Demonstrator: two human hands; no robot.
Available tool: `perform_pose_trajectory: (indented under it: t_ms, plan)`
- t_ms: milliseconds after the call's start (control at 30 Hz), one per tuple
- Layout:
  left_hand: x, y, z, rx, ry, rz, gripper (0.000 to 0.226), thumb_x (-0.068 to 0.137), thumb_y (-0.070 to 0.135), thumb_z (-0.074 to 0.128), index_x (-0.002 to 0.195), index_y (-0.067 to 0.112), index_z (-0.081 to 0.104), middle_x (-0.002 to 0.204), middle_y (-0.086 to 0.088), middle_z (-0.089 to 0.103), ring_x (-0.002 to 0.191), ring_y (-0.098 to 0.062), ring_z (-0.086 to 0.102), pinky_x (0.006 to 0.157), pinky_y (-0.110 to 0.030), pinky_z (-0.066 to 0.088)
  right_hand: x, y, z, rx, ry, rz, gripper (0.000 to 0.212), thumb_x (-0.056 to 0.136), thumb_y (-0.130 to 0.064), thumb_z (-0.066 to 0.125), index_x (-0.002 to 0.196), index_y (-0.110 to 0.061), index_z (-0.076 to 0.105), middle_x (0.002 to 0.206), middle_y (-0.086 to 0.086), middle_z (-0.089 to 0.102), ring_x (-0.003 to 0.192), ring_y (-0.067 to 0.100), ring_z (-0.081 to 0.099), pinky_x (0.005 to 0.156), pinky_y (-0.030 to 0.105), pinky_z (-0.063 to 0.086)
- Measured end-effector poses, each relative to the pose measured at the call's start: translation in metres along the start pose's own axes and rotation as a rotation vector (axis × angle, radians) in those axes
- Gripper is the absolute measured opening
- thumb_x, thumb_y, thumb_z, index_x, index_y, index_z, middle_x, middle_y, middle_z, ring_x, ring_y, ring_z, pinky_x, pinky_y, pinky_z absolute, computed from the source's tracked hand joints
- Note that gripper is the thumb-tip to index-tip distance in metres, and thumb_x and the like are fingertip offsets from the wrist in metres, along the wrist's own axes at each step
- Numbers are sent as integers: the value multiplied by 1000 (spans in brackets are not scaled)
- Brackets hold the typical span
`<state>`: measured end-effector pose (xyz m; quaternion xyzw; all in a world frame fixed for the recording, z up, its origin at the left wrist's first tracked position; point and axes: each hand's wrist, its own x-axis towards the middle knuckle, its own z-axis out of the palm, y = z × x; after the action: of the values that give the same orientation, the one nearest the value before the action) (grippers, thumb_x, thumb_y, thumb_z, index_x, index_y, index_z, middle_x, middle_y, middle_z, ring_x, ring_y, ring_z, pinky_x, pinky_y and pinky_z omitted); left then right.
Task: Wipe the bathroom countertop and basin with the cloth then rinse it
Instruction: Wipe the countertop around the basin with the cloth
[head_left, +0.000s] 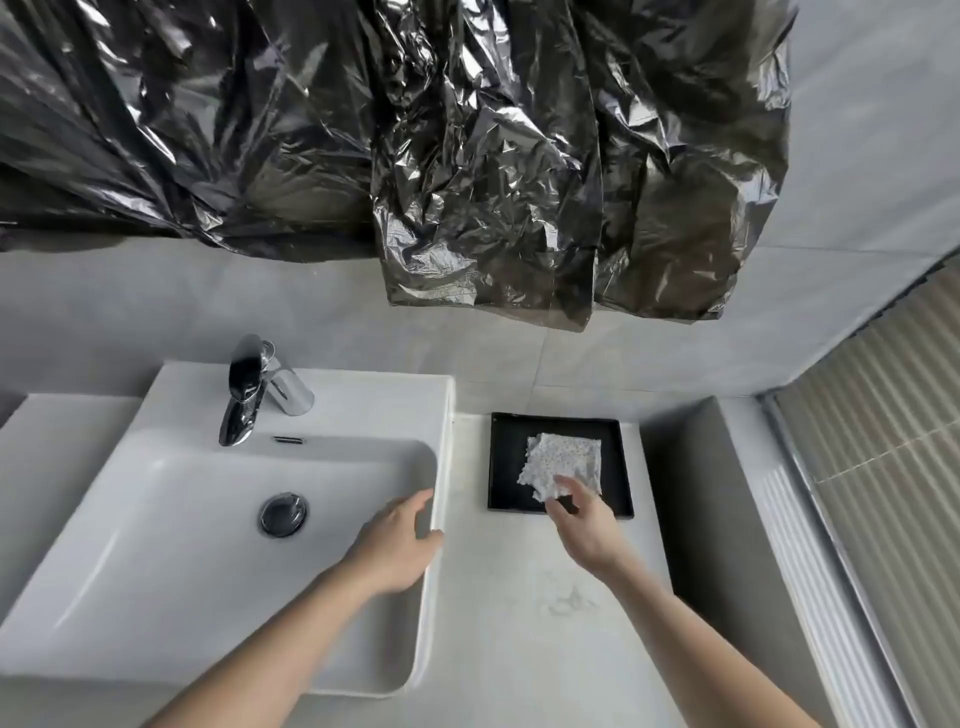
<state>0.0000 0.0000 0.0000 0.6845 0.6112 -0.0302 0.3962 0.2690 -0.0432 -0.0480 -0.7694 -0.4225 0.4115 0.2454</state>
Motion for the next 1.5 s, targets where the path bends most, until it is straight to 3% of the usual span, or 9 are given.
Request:
perform_pose_trajectory:
  t_ms: [233, 467, 533, 700, 867, 1000, 1133, 1300, 1500]
  plan:
    - [17, -3, 16, 49, 16, -32, 75, 96, 25, 53, 159, 38, 15, 146, -2, 52, 127, -29, 54, 109, -37, 43, 78, 19, 25, -401, -7, 16, 62, 97, -42, 54, 154, -23, 37, 166, 8, 26, 152, 33, 25, 123, 49, 22]
    - [22, -15, 26, -62, 59, -65, 77, 93, 20, 59, 154, 47, 22, 151, 14, 45, 119, -27, 59, 107, -39, 46, 103, 38, 47, -657, 58, 38, 82, 86, -58, 59, 155, -34, 23, 166, 5, 14, 150, 33, 18, 121, 50, 24]
    - [23, -16, 27, -71, 66, -67, 77, 92, 19, 59, 154, 48, 22, 153, 16, 43, 121, -26, 59, 108, -40, 45, 104, 41, 46, -692, 108, 31, 69, 93, -52, 58, 154, -34, 32, 162, 3, 24, 145, 32, 26, 115, 48, 32]
    - [23, -12, 30, -30, 75, -75, 76, 94, 17, 58, 156, 43, 22, 153, 13, 39, 122, -26, 56, 108, -39, 43, 111, 37, 22, -627, 176, -76, 46, 93, -11, 50, 130, -34, 64, 128, -1, 61, 113, 28, 51, 92, 39, 43]
    - [18, -8, 30, -19, 85, -71, 76, 95, 13, 53, 158, 39, 20, 155, 12, 36, 130, -25, 49, 109, -34, 41, 80, 16, 6, -102, 188, -164, 26, 97, -15, 48, 83, -33, 61, 92, -16, 72, 90, 9, 66, 74, 31, 51]
    - [9, 1, 29, -5, 113, -58, 73, 96, 11, 52, 159, 34, 22, 157, 5, 37, 140, -27, 42, 112, -34, 38, 11, 2, -3, 190, 182, -178, 14, 103, -36, 54, 94, -32, 65, 92, -16, 76, 87, 2, 72, 74, 23, 56]
    - [-6, -4, 31, 9, 145, -65, 63, 95, 20, 54, 154, 35, 35, 152, 6, 45, 132, -24, 51, 108, -37, 44, -56, 17, -7, 287, 218, -99, 17, 103, -43, 53, 98, -33, 65, 80, -8, 76, 67, 9, 71, 53, 23, 52]
    - [-84, -17, 36, -84, 142, 136, 36, 93, 25, 62, 126, 39, 61, 116, 29, 55, 107, -2, 56, 97, -21, 43, -117, 57, -5, 273, 270, 46, 25, 105, -36, 48, 91, -25, 65, 62, 14, 66, 50, 14, 57, 50, 25, 46]
    - [-171, -62, 57, -235, -41, 58, 14, 92, 32, 64, 99, 40, 73, 99, 38, 59, 79, -1, 64, 69, -11, 49, -116, 81, 7, 143, 312, 80, 13, 102, -33, 53, 99, -34, 65, 81, -9, 71, 77, 19, 68, 70, 36, 53]
